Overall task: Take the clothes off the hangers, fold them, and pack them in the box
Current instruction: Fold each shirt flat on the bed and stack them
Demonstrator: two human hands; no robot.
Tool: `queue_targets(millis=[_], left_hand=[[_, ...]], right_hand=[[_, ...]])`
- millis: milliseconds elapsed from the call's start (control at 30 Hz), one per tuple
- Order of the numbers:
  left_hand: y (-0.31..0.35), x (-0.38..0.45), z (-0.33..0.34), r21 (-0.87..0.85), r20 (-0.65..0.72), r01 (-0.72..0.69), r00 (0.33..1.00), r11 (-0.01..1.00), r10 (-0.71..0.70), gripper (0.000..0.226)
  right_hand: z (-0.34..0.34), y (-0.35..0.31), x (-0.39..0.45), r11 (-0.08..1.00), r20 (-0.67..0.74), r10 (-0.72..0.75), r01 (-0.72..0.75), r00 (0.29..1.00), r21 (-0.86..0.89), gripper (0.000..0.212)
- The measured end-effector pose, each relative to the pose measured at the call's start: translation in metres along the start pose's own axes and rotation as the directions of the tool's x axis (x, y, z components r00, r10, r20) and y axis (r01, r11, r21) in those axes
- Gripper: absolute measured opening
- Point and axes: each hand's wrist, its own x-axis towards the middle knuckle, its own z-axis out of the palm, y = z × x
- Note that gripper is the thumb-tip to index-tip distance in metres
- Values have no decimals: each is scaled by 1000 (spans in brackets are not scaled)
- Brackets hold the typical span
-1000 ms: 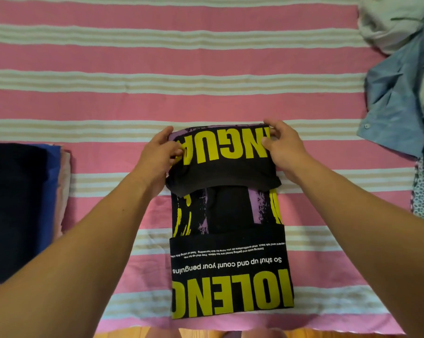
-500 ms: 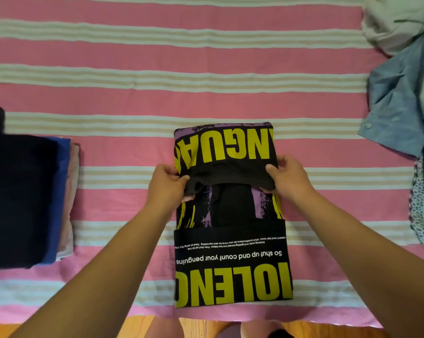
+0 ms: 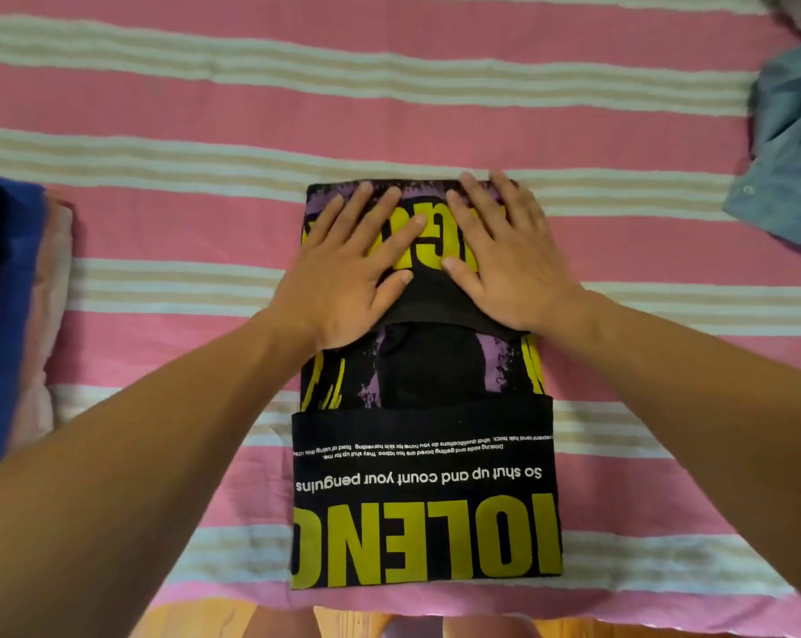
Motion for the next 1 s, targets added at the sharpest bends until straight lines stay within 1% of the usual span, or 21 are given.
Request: queue_targets(millis=[100, 200, 267, 333, 367, 400, 433, 467, 500, 533, 567, 633, 667, 700, 733, 800, 833, 867, 933, 967, 1000], left_hand=[[-8, 1, 16, 16, -32, -23, 999, 1000, 23, 60], [-3, -11, 9, 70, 26, -55, 998, 996, 53, 59], [7, -23, 0, 65, 65, -41, 997, 997, 37, 58], [24, -41, -18, 33, 138, 19, 990, 999, -23, 59], [34, -54, -27, 3, 173, 71, 982, 998, -70, 59], [45, -71, -34, -72, 193, 162, 970, 984, -146, 60], [55, -92, -41, -184, 197, 298, 945, 937, -262, 61], [64, -116, -45, -336, 197, 446, 895, 830, -401, 60], [71, -142, -43, -485, 231, 576, 810, 658, -539, 54], [79, -166, -41, -575, 304, 671, 706, 468, -639, 44], [87, -185, -36, -594, 403, 746, 601, 302, -690, 34], [101, -208, -26, -582, 600, 813, 434, 6, -672, 29], [107, -213, -22, -576, 665, 809, 380, -118, -642, 29], [112, -215, -20, -570, 698, 801, 353, -185, -624, 27], [114, -215, -20, -570, 683, 809, 369, -145, -630, 25], [116, -215, -21, -551, 591, 830, 457, 81, -664, 18], [116, -218, -21, -540, 579, 831, 483, 136, -657, 15], [116, -223, -21, -517, 607, 843, 482, 146, -633, 13], [117, -238, -19, -452, 682, 883, 434, 128, -588, 17], [117, -245, -16, -431, 685, 890, 432, 153, -587, 18], [117, -250, -17, -434, 651, 876, 467, 211, -599, 19]], right_hand=[[9, 1, 0, 1000, -26, 25, -26, 999, -19, 76], [4, -6, -13, 997, 48, 58, -56, 997, -50, 75], [-5, -14, -24, 996, 123, 94, -93, 988, -14, 75], [-19, -25, -44, 995, 183, 86, -94, 979, 38, 73], [-26, -31, -59, 991, 162, 79, -95, 984, 90, 71], [-33, -38, -78, 980, 112, 98, -115, 989, 164, 67], [-38, -47, -101, 952, 65, 159, -170, 985, 254, 64], [-37, -54, -127, 893, 63, 263, -268, 963, 363, 59], [-36, -63, -154, 790, 112, 392, -396, 913, 469, 55], [-27, -70, -181, 656, 196, 503, -519, 842, 548, 51], [-20, -77, -204, 542, 274, 575, -610, 770, 578, 49], [-6, -89, -235, 359, 405, 607, -691, 683, 628, 50], [0, -93, -242, 255, 454, 602, -697, 657, 670, 47], [2, -96, -245, 166, 498, 591, -700, 635, 695, 42], [3, -98, -246, 143, 515, 582, -702, 630, 698, 34], [4, -103, -250, 206, 487, 595, -707, 640, 677, 20], [4, -106, -256, 208, 487, 602, -713, 633, 670, 16], [4, -109, -262, 189, 507, 600, -726, 618, 661, 14], [2, -117, -277, 162, 581, 570, -772, 582, 615, 13], [2, -119, -283, 200, 582, 577, -790, 573, 579, 17], [1, -120, -286, 316, 515, 612, -782, 600, 537, 25]])
